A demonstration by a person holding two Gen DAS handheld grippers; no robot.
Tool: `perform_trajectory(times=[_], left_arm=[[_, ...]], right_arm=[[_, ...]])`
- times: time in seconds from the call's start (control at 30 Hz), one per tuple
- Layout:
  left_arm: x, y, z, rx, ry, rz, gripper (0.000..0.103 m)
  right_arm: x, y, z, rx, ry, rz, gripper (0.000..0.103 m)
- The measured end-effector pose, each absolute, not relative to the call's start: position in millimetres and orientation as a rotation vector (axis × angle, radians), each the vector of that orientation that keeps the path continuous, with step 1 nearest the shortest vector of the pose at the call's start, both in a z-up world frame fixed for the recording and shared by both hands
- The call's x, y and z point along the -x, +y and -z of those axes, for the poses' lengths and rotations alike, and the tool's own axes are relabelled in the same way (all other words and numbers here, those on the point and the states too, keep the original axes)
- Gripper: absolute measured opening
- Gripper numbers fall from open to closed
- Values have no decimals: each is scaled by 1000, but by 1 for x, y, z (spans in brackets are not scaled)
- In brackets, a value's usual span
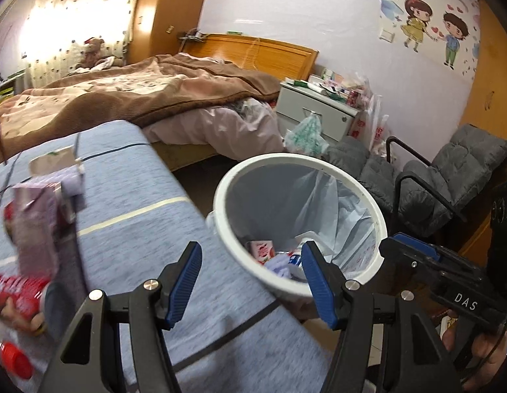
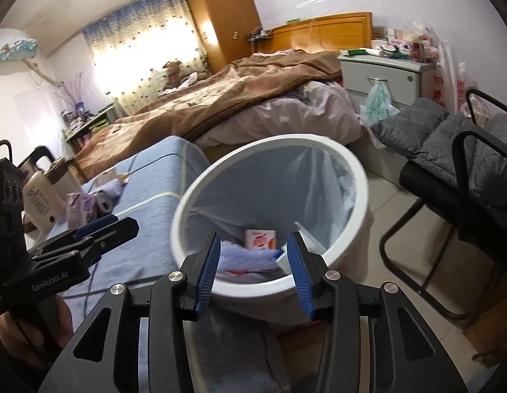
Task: Collect trash
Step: 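Move both open grippers back over the table toward the bottle and cans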
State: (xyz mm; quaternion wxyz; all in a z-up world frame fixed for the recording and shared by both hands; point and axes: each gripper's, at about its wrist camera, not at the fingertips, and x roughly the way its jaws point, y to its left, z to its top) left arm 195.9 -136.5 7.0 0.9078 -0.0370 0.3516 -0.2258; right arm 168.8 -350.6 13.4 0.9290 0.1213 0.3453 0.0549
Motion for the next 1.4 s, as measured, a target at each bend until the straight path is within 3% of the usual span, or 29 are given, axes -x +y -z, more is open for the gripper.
perform_trajectory(times=[0.67, 0.8, 1.03, 1.23, 1.4], left_arm=[[-138, -38, -10, 123, 667, 218, 65], [-131, -14, -12, 148, 658, 154, 65], [-129, 26, -19, 155, 625, -23, 66], [-137, 56, -13, 192, 640, -203, 77], [-147, 73, 3, 254, 693, -272, 81]], right_arm=[[-156, -256, -11, -145, 741, -377, 45], [-158, -239, -12, -125, 745, -425, 50], [-165, -210, -12, -86, 753, -487, 51], [-166, -201, -10, -71, 756, -502, 51], [-169, -202, -9, -74, 760, -490, 51]])
